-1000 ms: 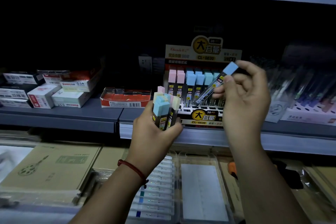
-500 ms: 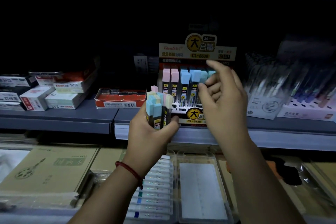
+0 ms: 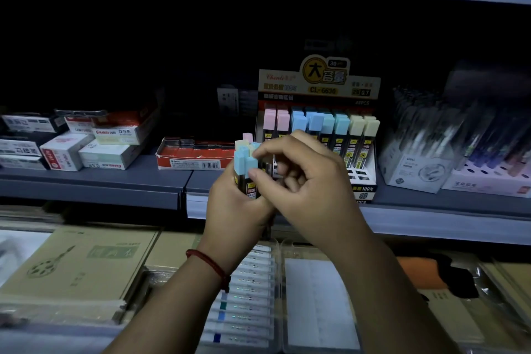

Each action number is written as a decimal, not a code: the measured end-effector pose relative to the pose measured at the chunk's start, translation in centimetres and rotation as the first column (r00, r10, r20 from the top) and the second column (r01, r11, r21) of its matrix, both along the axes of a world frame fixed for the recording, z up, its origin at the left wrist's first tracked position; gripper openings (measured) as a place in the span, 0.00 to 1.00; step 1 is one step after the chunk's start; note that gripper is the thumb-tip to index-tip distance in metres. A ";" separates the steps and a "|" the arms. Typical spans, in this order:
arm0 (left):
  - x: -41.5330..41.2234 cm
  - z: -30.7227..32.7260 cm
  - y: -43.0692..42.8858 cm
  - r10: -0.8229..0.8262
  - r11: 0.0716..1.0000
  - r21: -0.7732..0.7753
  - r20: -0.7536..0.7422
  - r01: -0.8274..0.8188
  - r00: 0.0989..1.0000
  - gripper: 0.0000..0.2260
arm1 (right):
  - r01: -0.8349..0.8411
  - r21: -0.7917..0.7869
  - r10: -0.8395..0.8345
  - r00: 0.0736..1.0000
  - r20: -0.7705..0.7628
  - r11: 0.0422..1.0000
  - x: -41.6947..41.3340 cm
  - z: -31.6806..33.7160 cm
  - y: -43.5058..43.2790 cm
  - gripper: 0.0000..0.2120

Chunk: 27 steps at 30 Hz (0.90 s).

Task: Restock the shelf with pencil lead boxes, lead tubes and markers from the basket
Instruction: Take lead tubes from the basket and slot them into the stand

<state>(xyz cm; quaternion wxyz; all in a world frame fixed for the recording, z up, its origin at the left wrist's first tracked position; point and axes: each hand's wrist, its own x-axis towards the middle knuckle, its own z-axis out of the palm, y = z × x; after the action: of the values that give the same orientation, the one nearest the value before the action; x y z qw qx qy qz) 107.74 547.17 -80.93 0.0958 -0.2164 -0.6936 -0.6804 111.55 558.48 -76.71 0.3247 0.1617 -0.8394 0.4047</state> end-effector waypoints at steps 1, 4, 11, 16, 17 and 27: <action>0.0 0.0 0.0 0.000 1.000 0.004 -0.001 0.000 1.000 0.11 | 0.008 0.015 -0.008 1.000 0.008 1.000 -0.1 0.0 0.1 0.08; -0.2 0.1 -0.3 -0.039 0.999 0.003 0.009 0.039 0.999 0.08 | -0.010 0.048 0.005 0.996 0.091 0.999 -0.1 0.2 0.5 0.13; -0.6 0.7 -1.2 -0.174 0.984 -0.030 0.087 0.177 0.981 0.07 | -0.009 -0.021 0.013 0.984 0.175 1.000 -0.2 0.4 0.8 0.22; -0.1 0.5 -0.9 -0.230 0.968 -0.070 0.128 0.240 0.965 0.08 | -0.030 -0.204 0.057 0.990 0.130 0.978 -0.6 0.7 1.2 0.13; 0.0 0.5 -0.8 -0.222 0.968 -0.087 0.123 0.234 0.967 0.08 | -0.029 -0.264 0.064 0.990 0.127 0.964 -0.7 0.8 1.3 0.12; 0.8 0.5 -0.2 -0.183 0.954 -0.200 0.203 0.224 0.962 0.10 | -0.049 -0.676 0.052 0.999 -0.015 0.736 -0.2 1.5 4.2 0.13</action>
<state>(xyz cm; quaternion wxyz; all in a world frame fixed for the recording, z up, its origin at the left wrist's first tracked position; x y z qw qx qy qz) 108.53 547.01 -80.48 -0.0636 -0.2333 -0.7446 -0.6221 111.31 562.73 -75.18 0.3480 0.0547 -0.6317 0.6906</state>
